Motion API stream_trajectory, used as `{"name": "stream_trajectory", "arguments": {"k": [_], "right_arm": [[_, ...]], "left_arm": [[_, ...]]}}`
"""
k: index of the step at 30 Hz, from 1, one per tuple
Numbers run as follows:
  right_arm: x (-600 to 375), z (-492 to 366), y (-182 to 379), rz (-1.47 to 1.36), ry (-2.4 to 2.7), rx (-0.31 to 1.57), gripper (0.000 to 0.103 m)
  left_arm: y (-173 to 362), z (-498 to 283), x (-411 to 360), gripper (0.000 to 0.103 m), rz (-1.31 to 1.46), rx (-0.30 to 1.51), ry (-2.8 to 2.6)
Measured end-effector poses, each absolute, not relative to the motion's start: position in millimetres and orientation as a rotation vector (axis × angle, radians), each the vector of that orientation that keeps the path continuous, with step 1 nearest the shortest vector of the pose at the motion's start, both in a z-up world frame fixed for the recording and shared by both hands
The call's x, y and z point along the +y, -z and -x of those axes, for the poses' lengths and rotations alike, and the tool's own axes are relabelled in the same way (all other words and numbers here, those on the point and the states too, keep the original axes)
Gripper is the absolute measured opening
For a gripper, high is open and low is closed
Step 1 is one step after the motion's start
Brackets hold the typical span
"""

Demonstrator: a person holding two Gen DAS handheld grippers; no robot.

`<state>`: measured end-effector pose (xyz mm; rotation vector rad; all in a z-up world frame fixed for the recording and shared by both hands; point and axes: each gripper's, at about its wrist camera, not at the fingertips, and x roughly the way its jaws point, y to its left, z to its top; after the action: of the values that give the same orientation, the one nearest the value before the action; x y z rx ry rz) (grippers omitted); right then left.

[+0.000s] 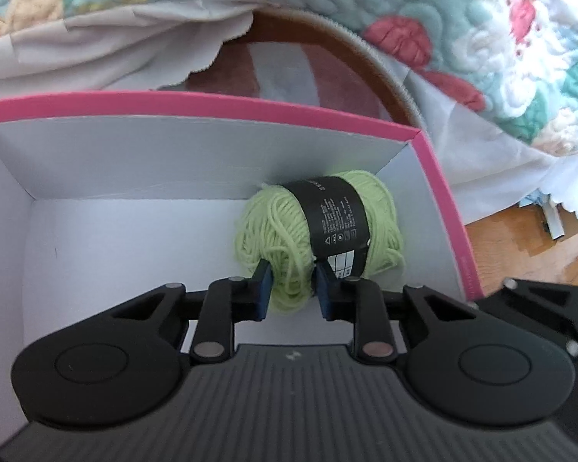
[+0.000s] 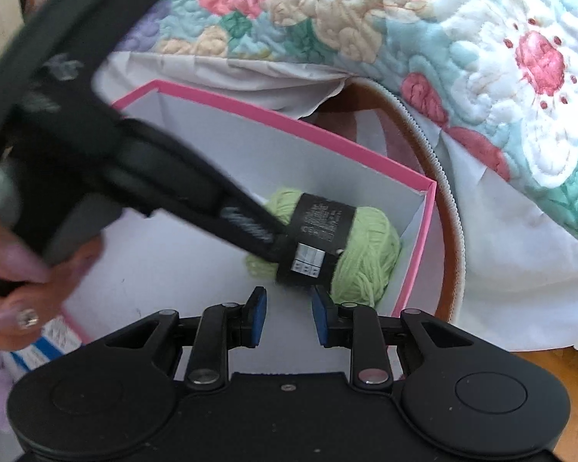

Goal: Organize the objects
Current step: 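Open the left tool to release the yarn skein inside the box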

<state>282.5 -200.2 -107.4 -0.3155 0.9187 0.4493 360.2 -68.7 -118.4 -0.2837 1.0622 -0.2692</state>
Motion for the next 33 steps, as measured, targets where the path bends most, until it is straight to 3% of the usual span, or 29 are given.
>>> {"name": "stream_trajectory", "arguments": {"k": [8,13,21,33], "right_arm": [[-207.9,-281.8,104.2,0.238,-0.441,0.905,0.03],[-212.0,-278.2,101.6,0.174,-0.425,0.904,0.032],[-213.4,-266.5,84.4,0.106,-0.379,0.911,0.036],[-217.5,-212.1,35.7,0.013,-0.381,0.898,0.04]], "left_arm": [[117.6,-363.9,-63.9,0.027,0.263,1.062,0.234],[109.8,-355.1,-54.3,0.046,0.288,1.082,0.235],[78.3,-324.8,-37.7,0.058,0.279,1.081,0.242],[14.6,-253.3,-35.2,0.06,0.157,1.084,0.222]]}}
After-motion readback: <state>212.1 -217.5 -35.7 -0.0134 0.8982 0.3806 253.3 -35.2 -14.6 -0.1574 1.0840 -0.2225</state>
